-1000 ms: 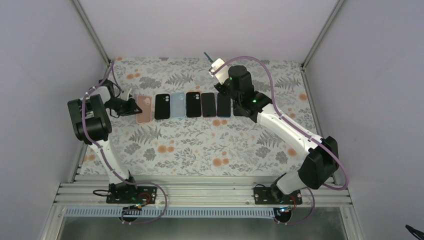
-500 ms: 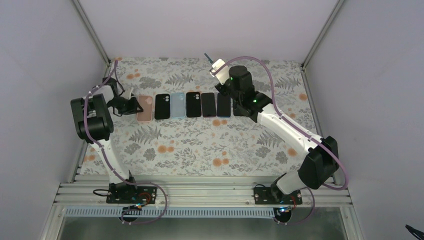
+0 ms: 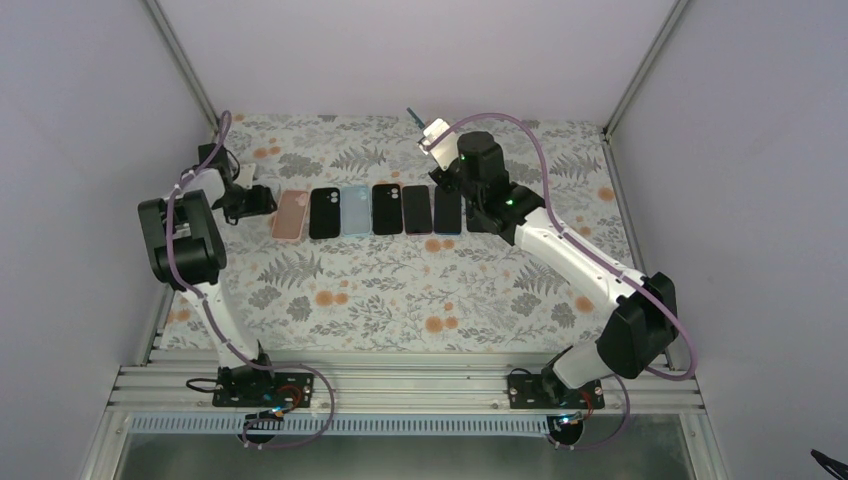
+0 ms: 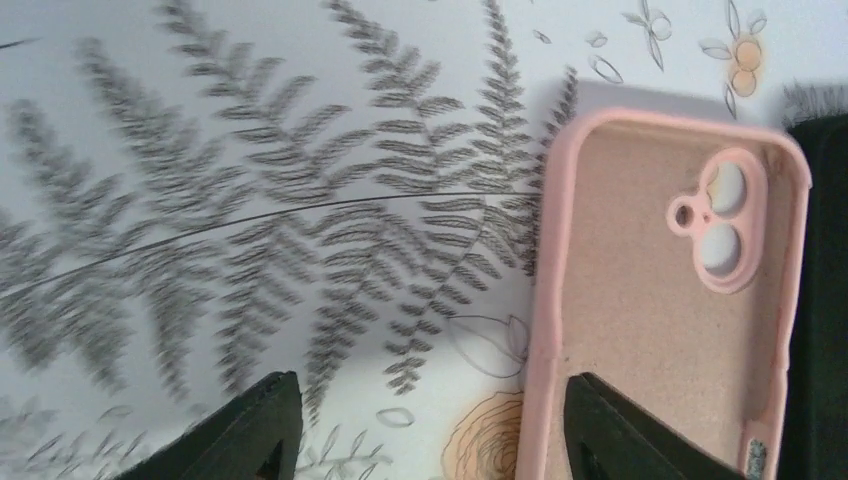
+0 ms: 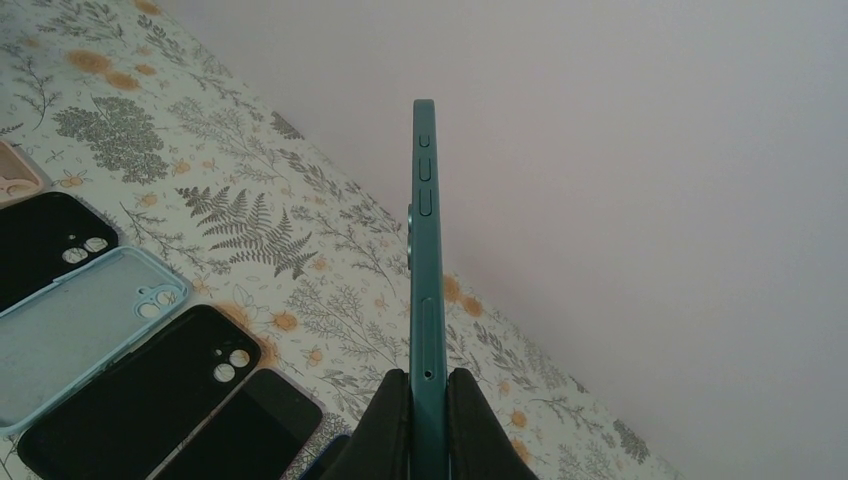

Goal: Take the phone out of the phone case
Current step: Place the phone case at the center of the board, then place the phone at the center of the board.

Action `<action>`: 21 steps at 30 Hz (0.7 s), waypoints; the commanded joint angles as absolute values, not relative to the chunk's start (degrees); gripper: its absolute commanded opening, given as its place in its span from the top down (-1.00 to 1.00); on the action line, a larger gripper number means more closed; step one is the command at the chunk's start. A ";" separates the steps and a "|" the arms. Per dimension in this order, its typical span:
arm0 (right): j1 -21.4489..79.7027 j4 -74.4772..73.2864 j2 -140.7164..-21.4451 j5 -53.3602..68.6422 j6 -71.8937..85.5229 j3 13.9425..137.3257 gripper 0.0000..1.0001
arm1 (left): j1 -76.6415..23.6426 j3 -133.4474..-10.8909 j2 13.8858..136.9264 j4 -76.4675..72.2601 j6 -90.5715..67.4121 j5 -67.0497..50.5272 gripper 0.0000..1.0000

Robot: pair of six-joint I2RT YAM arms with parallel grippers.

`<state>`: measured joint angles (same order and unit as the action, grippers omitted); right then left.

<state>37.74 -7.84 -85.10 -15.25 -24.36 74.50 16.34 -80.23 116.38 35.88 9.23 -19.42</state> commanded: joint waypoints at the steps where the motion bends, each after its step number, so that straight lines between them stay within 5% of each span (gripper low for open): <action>1: 37.35 -4.73 -81.49 -14.58 -24.09 75.53 0.92 | 17.35 -80.26 109.37 35.07 8.48 -16.25 -0.54; 3: 37.35 -4.75 -81.26 -14.45 -24.44 75.83 0.92 | 17.40 -80.48 106.02 34.73 8.67 -16.60 -0.98; 14: 37.74 -5.10 -80.66 -11.63 -27.43 79.02 0.92 | 17.24 -85.99 91.73 35.18 6.17 -24.34 -1.00; 21: 39.98 -3.64 -81.14 -9.74 -33.38 80.33 0.92 | 17.05 -90.07 85.11 34.87 1.96 -43.31 -1.00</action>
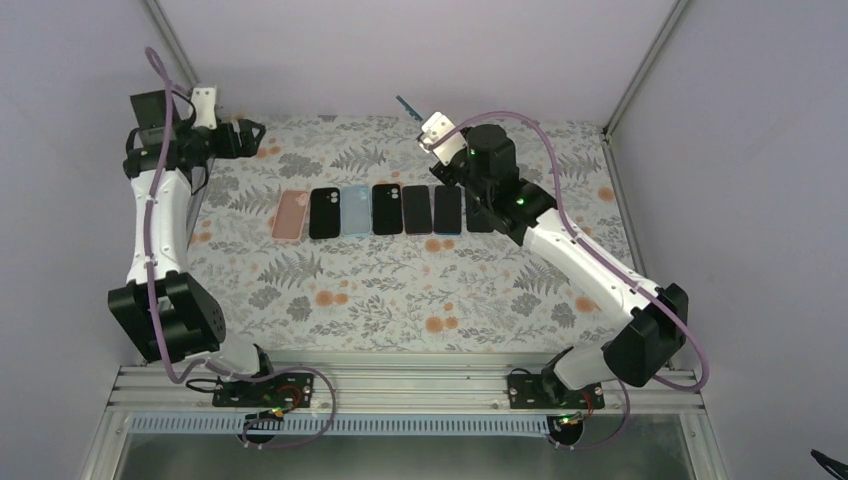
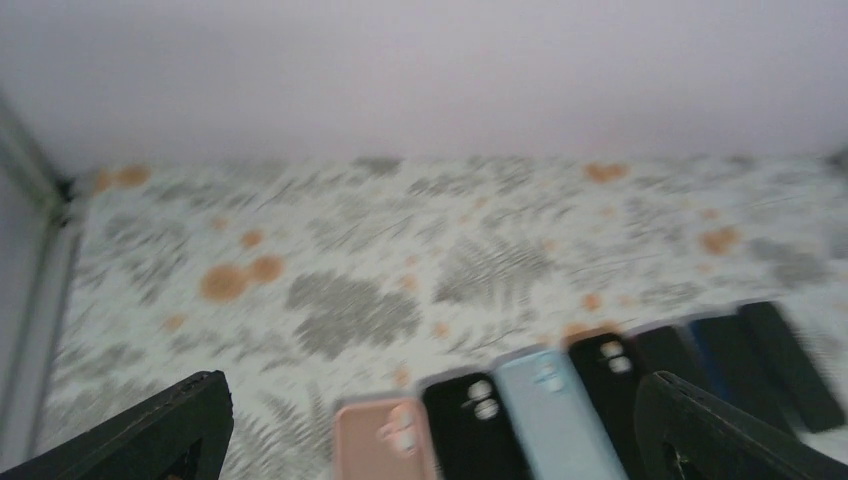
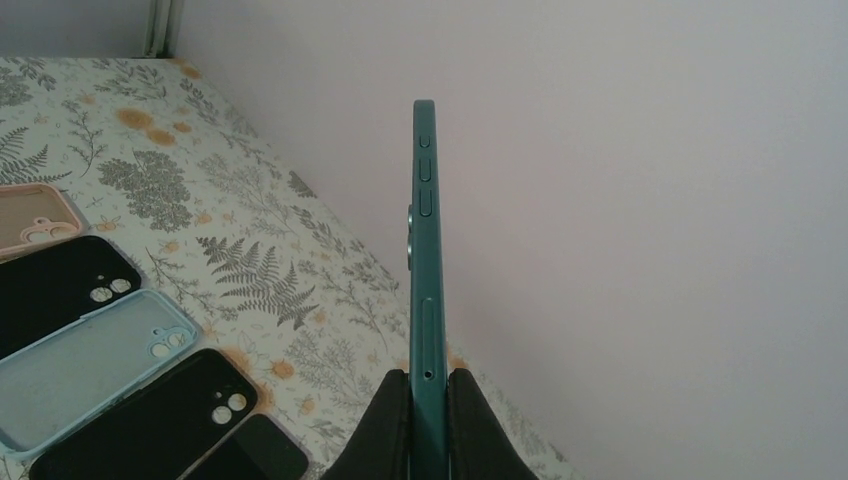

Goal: Take the phone out of the phone case
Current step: Place the phone at the center of the board.

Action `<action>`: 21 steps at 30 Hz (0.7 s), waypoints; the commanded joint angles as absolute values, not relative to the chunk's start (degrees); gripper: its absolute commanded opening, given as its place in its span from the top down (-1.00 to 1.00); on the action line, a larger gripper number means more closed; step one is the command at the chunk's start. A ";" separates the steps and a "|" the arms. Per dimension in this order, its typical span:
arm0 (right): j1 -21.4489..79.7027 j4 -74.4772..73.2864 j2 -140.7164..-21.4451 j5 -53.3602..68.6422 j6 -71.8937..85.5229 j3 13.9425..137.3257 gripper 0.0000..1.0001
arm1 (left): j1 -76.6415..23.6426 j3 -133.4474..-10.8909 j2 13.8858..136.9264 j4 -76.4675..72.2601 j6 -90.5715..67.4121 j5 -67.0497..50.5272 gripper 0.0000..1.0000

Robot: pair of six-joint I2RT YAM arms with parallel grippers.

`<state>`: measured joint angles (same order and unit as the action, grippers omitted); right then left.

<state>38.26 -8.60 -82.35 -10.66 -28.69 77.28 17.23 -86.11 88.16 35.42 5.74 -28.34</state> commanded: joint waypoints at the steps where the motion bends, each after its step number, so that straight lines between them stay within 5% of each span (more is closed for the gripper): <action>1: 40.67 -3.01 -81.58 -10.57 -34.53 80.56 0.92 | 17.05 -91.09 84.72 35.18 0.74 -46.81 -1.00; 9: 48.16 7.22 -84.73 -23.33 -46.21 78.86 0.92 | 16.67 -88.35 81.92 24.02 -16.21 -67.98 -1.00; 21: 58.02 32.18 -87.54 -34.72 -67.93 67.85 0.92 | 9.53 -76.03 78.50 8.85 -32.20 -71.76 -1.00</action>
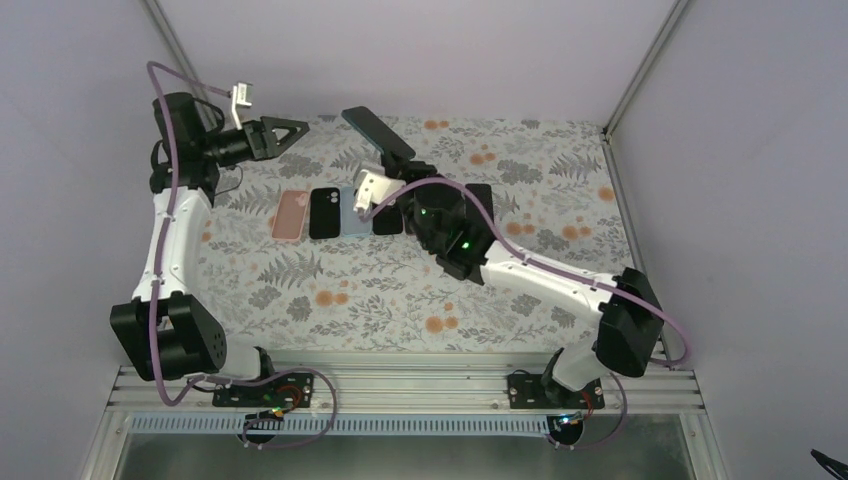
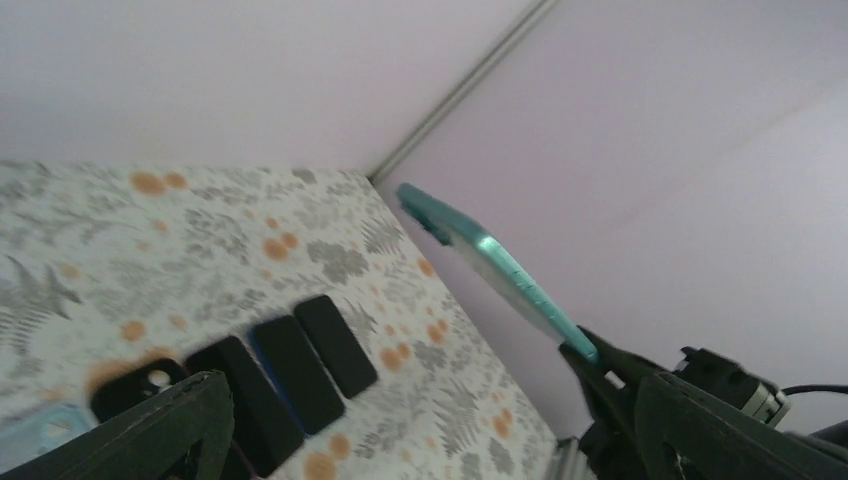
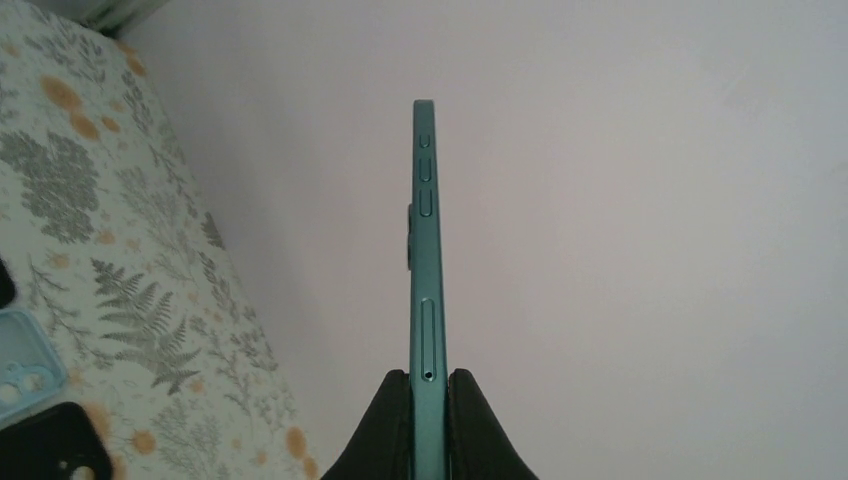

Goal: Take the phone out of the phone case
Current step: Place the phone at the center of the board.

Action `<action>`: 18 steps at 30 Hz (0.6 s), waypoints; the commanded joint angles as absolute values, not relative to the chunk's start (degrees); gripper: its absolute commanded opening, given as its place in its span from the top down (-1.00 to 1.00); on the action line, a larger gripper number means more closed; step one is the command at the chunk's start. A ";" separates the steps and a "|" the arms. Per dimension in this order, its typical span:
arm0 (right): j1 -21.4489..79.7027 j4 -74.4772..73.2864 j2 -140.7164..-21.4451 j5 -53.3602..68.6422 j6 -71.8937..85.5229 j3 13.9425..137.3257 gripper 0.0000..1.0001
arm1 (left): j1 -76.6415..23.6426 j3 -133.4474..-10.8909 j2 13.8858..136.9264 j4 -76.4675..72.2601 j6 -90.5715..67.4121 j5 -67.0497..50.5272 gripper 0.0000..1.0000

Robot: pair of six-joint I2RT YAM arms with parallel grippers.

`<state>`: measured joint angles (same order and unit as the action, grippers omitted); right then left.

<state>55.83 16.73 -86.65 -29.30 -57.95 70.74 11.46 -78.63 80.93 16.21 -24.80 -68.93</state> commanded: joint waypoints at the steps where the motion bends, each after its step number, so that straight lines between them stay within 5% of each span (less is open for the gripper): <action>1: 58.57 34.29 -87.83 -35.11 -69.40 66.97 0.92 | 8.93 -75.19 78.49 7.72 -33.42 -71.80 -1.00; 18: 65.79 53.76 -92.39 -38.03 -85.22 59.31 0.92 | 3.83 -67.57 79.41 -0.56 -42.88 -71.75 -0.63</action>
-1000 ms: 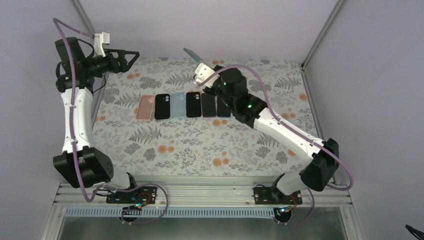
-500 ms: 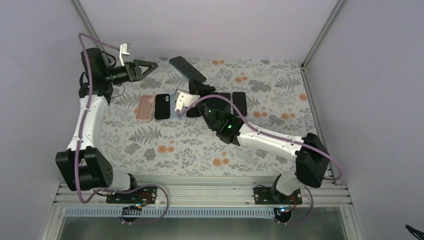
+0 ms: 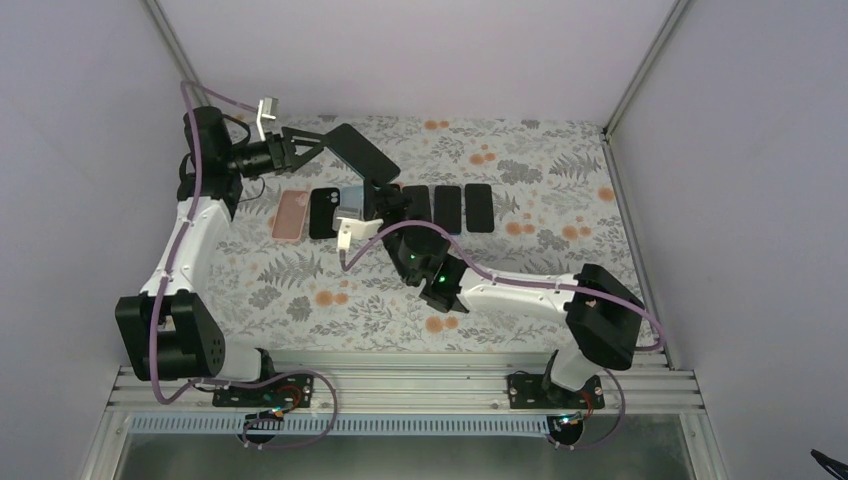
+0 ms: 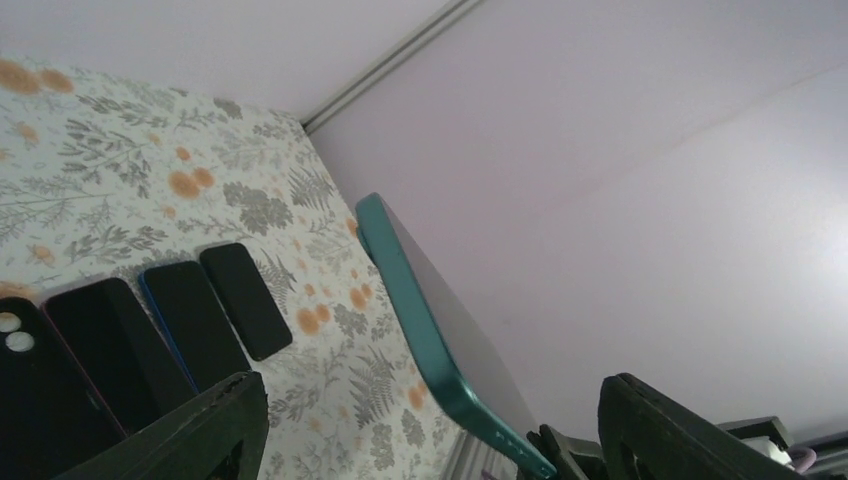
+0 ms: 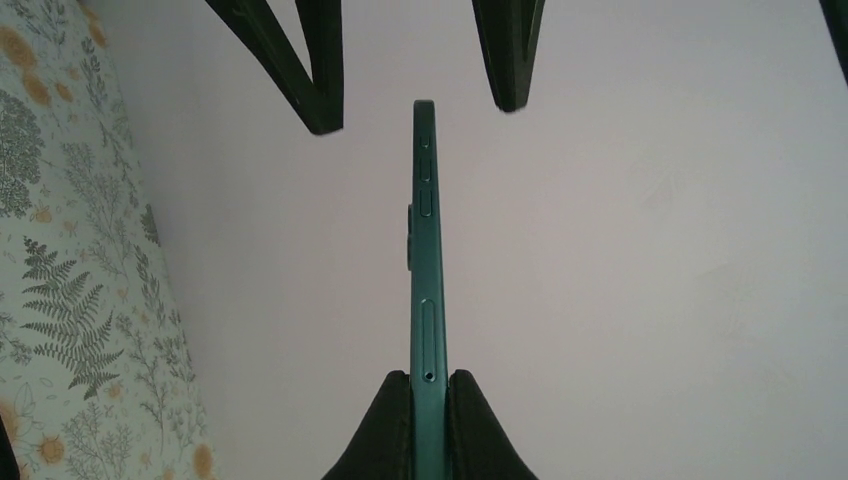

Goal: Take the phone out of the phone case
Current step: Place the phone at the center of the board.

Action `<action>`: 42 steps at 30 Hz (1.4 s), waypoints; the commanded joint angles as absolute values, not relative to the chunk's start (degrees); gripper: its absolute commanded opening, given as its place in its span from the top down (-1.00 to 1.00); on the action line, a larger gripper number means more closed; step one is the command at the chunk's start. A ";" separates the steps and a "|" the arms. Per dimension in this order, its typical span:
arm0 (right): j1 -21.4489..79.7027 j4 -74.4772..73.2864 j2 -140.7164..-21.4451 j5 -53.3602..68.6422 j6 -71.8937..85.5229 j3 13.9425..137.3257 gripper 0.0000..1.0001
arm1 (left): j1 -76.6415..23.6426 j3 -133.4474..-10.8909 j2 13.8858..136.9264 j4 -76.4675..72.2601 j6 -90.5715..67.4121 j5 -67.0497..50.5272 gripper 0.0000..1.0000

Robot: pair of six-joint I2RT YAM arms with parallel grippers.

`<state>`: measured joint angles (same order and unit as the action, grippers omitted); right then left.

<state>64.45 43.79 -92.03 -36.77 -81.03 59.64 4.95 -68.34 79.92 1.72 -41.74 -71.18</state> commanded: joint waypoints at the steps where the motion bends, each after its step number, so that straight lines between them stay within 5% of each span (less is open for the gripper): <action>1: 66.13 54.46 -92.54 -38.05 -85.60 59.06 0.92 | 3.46 -67.12 79.45 -0.52 -42.79 -71.48 -0.61; 11: 68.45 65.93 -97.42 -39.66 -94.47 55.98 0.92 | 2.55 -64.09 81.11 -5.05 -47.61 -72.13 -0.31; 24: 68.91 69.47 -99.85 -40.60 -97.21 55.15 0.88 | 2.46 -62.82 81.49 -4.77 -47.87 -71.12 0.85; 27: 68.91 69.21 -99.19 -40.52 -96.61 54.57 0.56 | 2.52 -63.32 81.87 -3.87 -47.26 -70.64 0.95; 31: 68.91 64.96 -96.89 -40.52 -92.91 52.94 -0.35 | 2.88 -64.11 82.09 -3.44 -46.20 -70.65 0.95; 35: 68.91 52.62 -92.39 -39.81 -82.72 51.98 -0.98 | 3.08 -66.89 81.72 1.15 -40.42 -69.61 0.95; 42: 67.80 15.64 -85.73 -29.71 -54.28 60.30 -0.99 | 3.16 -68.46 80.22 7.42 -30.62 -67.58 0.95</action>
<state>68.16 36.88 -88.90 -36.99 -73.36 54.72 2.87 -66.74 82.26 4.82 -37.67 -68.25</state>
